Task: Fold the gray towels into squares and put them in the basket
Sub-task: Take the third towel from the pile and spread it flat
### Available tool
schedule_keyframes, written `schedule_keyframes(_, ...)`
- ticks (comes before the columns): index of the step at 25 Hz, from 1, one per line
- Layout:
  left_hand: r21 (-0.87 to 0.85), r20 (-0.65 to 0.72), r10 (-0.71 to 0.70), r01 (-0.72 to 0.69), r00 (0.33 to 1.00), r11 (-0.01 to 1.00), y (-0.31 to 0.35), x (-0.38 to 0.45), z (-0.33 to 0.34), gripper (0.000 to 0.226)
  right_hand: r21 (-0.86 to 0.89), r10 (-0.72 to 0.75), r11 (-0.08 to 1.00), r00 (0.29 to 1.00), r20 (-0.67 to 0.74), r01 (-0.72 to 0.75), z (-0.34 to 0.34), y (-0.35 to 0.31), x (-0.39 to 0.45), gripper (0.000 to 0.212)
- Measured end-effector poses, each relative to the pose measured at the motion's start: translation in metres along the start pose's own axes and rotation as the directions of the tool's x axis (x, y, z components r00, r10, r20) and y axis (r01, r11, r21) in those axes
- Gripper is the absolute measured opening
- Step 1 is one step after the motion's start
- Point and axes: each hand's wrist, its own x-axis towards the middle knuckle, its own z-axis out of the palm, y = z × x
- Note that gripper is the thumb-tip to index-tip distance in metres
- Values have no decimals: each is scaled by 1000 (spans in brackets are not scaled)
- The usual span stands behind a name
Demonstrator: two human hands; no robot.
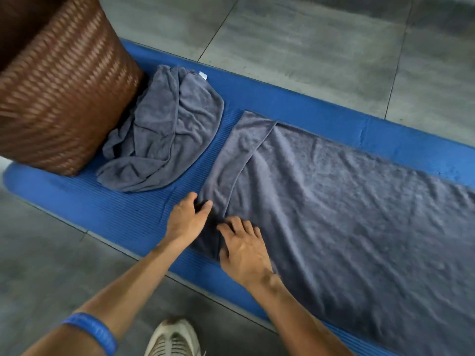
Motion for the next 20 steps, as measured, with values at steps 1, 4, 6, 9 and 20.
schedule_keyframes(1, -18, 8, 2, -2, 1000, 1000, -4, -4, -1, 32, -13, 23, 1000, 1000, 5, -23, -1, 0, -1, 42)
schedule_keyframes(4, -34, -47, 35, -37, 998, 999, -8, -10, -5, 34, -24, -73, 997, 989, 126, 76, -8, 5, -2, 33)
schedule_keyframes(6, 57, -115, 34, -28, 993, 998, -10, -14, -8, 29, 79, -104, 993, 966, 239, 87, -20, 6, 1, 29)
schedule_keyframes(9, 306, -195, 241, -174, 951, 936, -11, -26, -9, 40, 115, -67, 993, 962, 266, 37, -37, 8, 10, 30)
schedule_keyframes(20, 402, 64, 289, -290, 955, 868, -5, -56, 14, 29, 717, 444, 526, 867, 228, -458, -67, 80, 104, 34)
